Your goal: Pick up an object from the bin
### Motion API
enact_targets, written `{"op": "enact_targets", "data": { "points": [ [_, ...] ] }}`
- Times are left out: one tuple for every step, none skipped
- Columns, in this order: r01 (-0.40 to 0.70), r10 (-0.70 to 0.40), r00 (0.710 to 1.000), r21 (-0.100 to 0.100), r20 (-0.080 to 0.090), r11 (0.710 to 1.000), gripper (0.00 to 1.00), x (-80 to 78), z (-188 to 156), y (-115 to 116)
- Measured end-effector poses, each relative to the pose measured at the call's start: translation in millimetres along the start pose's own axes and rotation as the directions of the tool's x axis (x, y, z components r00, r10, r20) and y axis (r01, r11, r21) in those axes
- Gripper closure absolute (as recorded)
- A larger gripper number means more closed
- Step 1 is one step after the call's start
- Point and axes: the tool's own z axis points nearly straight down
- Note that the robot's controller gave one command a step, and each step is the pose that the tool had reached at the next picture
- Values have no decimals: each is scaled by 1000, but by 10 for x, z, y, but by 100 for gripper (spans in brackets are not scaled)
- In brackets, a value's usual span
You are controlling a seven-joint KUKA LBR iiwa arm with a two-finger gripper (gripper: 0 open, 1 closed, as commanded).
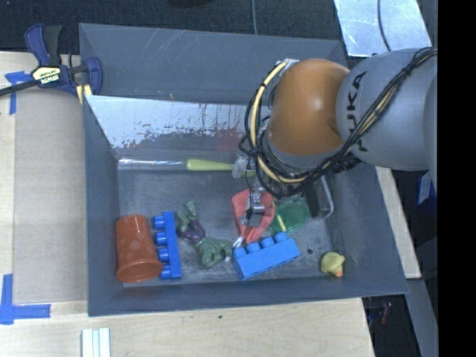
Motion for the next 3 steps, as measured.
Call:
{"op": "enact_targets", "data": {
  "points": [
    [-1,1,1000,0,8,1000,0,-18,-49,-3],
    [-157,157,988,-4,14,988,0,-187,413,-334],
    [104,-104,995,0,11,995,100,-94,604,-463]
  ]
}}
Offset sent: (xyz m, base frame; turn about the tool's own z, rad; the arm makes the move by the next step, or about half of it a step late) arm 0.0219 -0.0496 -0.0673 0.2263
